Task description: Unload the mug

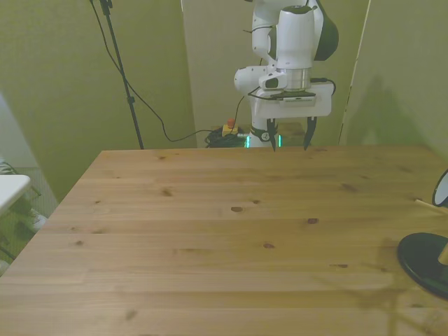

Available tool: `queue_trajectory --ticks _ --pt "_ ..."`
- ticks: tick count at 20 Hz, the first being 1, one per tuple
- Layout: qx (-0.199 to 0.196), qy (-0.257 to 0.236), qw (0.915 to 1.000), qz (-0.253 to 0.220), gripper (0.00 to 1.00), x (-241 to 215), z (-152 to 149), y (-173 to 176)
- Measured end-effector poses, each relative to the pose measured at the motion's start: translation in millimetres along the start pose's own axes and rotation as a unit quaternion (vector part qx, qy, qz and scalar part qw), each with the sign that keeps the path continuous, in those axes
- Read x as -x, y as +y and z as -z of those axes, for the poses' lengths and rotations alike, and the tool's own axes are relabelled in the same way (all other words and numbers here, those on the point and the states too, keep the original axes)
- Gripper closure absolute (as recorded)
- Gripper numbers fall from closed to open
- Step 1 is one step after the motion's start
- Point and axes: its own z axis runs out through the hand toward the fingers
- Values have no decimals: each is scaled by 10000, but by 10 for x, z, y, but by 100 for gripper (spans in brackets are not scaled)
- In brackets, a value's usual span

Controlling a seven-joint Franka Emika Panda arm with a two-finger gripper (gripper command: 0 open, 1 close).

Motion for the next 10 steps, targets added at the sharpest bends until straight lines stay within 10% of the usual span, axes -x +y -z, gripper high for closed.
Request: queue_trajectory --ticks 10 --pt "-570 451 9968 323 0 -242 143 -497"
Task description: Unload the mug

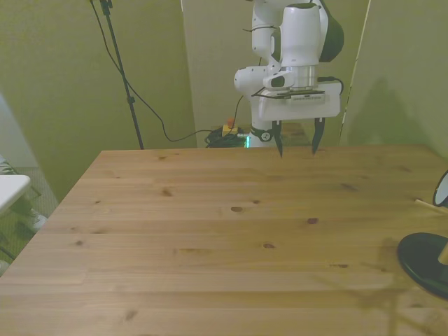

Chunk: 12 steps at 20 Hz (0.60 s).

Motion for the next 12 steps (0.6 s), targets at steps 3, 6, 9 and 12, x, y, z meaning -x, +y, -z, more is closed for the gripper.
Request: queue_trajectory --ticks 3,6,9,12 --pt "-226 144 9995 174 0 -75 43 -290" --pt "-396 183 9981 441 0 -127 28 -596" --pt "-622 169 9957 672 0 -155 -20 -843" --pt "-911 225 9919 853 0 -143 -40 -990"
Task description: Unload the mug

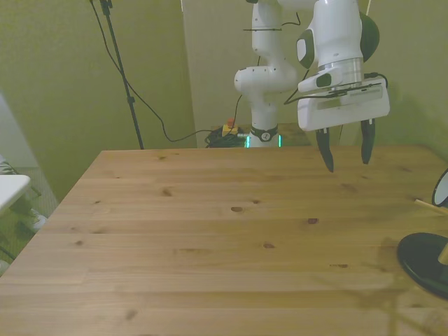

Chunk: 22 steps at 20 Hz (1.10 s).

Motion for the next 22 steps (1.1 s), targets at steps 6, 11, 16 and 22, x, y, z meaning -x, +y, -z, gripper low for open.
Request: queue_trajectory --ticks 6,11,16,22 --pt "-348 0 9990 277 0 1 -58 -154" --pt "-641 -86 9966 510 0 78 -146 -333" --pt "-882 -64 9935 722 0 90 -218 -558" --pt "-1348 84 9842 1143 0 330 -310 -987"
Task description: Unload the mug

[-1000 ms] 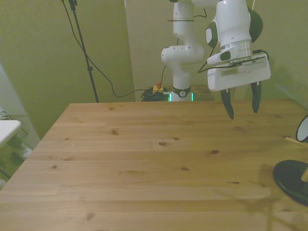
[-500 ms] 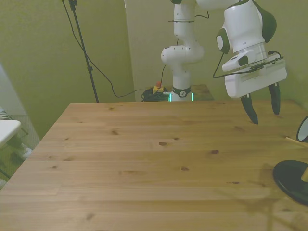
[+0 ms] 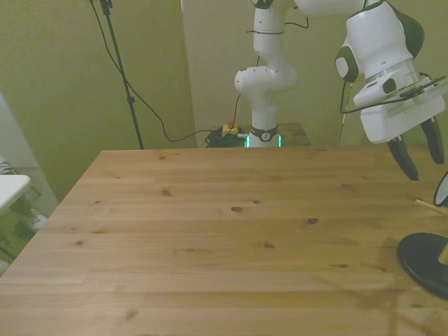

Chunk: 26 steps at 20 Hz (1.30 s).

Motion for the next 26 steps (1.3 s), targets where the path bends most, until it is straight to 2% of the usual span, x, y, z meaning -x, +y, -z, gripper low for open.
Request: queue_trajectory --ticks 8,13,14,26 --pt "-300 410 9983 279 0 26 -222 -20" --pt "-542 377 9970 403 0 26 -362 -69" --pt "-553 380 9969 417 100 12 -381 -56" --pt "-840 370 9944 524 100 12 -519 -113"
